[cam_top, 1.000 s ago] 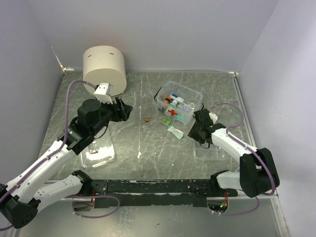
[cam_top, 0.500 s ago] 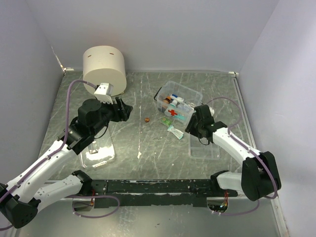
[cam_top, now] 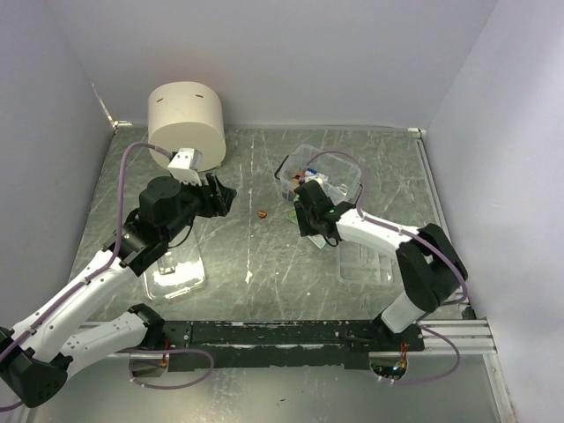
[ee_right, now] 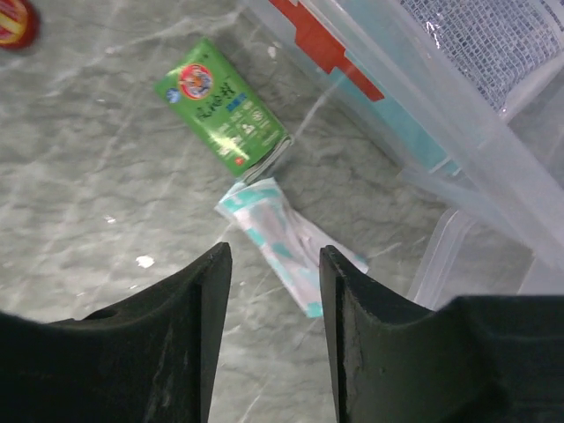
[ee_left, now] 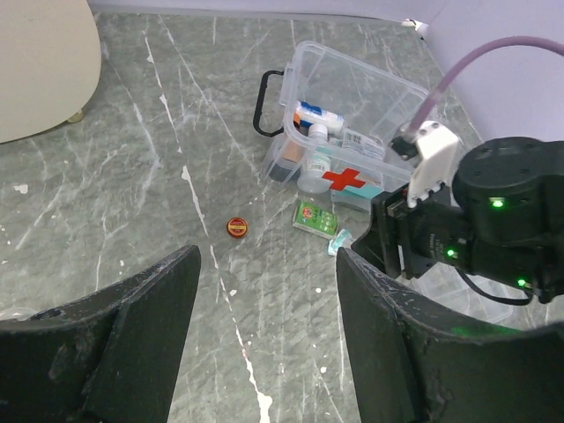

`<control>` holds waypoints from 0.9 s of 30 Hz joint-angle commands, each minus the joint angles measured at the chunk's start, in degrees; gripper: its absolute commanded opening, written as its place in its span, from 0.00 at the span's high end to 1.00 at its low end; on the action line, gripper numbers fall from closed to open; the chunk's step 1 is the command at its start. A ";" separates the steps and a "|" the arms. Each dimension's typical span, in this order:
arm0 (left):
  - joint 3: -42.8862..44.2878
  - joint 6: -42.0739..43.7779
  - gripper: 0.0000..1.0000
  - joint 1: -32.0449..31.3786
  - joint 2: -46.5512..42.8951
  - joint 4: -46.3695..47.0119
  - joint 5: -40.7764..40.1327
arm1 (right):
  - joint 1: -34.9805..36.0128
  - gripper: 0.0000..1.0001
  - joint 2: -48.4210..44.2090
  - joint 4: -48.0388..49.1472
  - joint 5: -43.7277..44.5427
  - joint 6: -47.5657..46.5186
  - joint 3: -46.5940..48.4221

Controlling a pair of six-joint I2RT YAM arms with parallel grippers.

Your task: Organize the medicine kit

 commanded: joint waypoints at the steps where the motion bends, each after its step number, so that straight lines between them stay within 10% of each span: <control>1: 0.42 1.02 0.27 0.10 -0.85 0.57 -1.63 | 0.23 0.57 3.74 -1.21 4.18 -9.54 2.16; 11: 0.67 0.85 0.27 0.16 -0.16 0.51 -1.42 | 0.19 0.62 6.68 -2.04 -1.53 -13.78 1.44; 27: 0.57 0.76 0.27 0.16 -0.39 0.50 -1.44 | 0.14 1.00 5.75 -3.09 -1.48 -9.94 3.39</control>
